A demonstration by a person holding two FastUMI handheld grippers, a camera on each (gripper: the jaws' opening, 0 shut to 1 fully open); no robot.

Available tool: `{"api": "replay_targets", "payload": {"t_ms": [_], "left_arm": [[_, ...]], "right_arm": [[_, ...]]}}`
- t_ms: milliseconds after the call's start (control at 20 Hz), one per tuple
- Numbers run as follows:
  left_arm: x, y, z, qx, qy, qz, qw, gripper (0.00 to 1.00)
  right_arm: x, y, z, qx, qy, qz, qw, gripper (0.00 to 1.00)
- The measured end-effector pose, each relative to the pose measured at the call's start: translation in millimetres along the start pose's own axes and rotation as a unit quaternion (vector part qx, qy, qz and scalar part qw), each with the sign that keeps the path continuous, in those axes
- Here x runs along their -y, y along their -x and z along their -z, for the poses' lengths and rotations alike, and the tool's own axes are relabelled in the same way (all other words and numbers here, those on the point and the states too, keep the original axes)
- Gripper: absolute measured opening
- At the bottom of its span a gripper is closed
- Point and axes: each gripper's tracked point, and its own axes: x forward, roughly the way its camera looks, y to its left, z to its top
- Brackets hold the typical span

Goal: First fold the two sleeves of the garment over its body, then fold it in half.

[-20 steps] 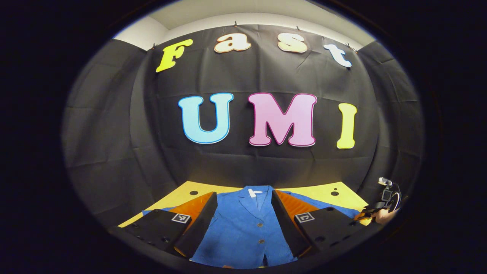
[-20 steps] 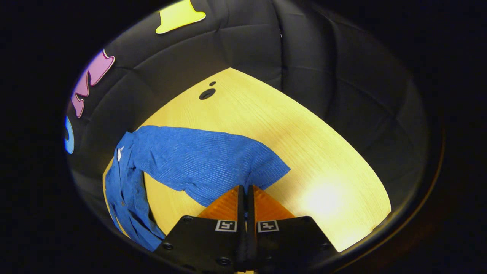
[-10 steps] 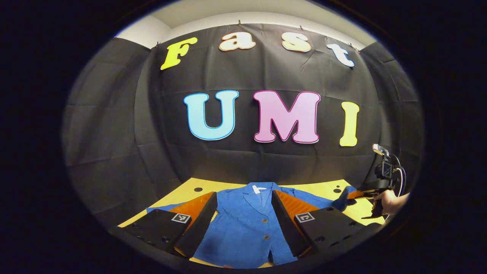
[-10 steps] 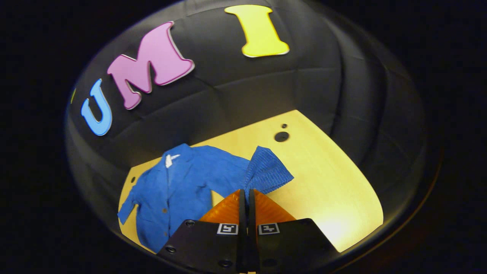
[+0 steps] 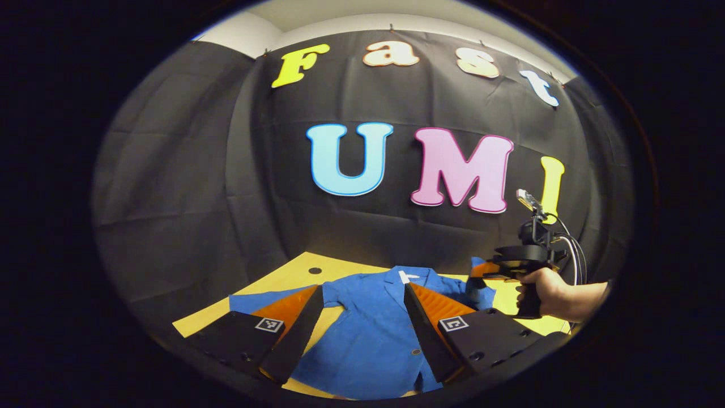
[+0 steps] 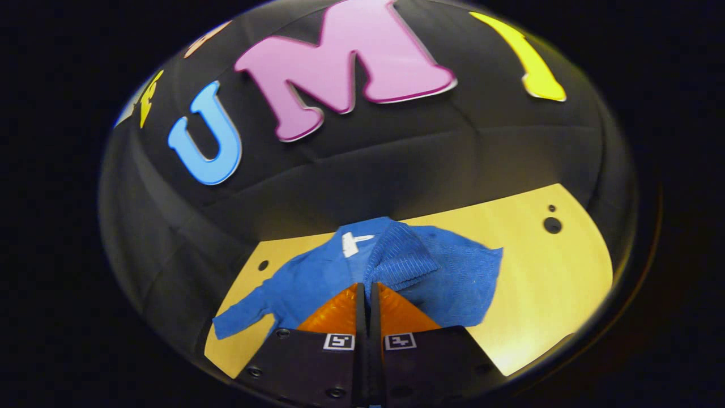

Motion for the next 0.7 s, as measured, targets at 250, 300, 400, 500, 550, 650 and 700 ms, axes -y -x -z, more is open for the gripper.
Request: {"api": "replay_targets", "payload": {"t_ms": [250,300,400,500,550,650,700], "left_arm": [[-55,-27,30,-0.015,0.031,-0.021,0.999,0.82],[-67,-32,38,-0.018,0.039,-0.026,0.999,0.82],[-93,-46,50,-0.015,0.054,-0.037,0.998,0.82],[-121,-60,65,-0.013,0.063,-0.048,0.997,0.82],[-134,-67,74,-0.016,0.066,-0.056,0.996,0.82],[-164,-80,95,-0.031,0.072,-0.078,0.994,0.83],[-178,-86,105,-0.042,0.076,-0.087,0.992,0.80]], "right_arm": [[-99,-68,50,-0.029,0.039,-0.055,0.997,0.05],[-114,-82,62,-0.032,0.048,-0.061,0.996,0.04],[-134,-108,79,-0.028,0.067,-0.059,0.996,0.04],[-140,-132,93,-0.017,0.075,-0.047,0.996,0.05],[-143,-141,102,-0.013,0.071,-0.043,0.996,0.09],[-139,-154,115,-0.007,0.075,-0.032,0.997,0.23],[-138,-156,122,-0.005,0.085,-0.031,0.996,0.41]]}}
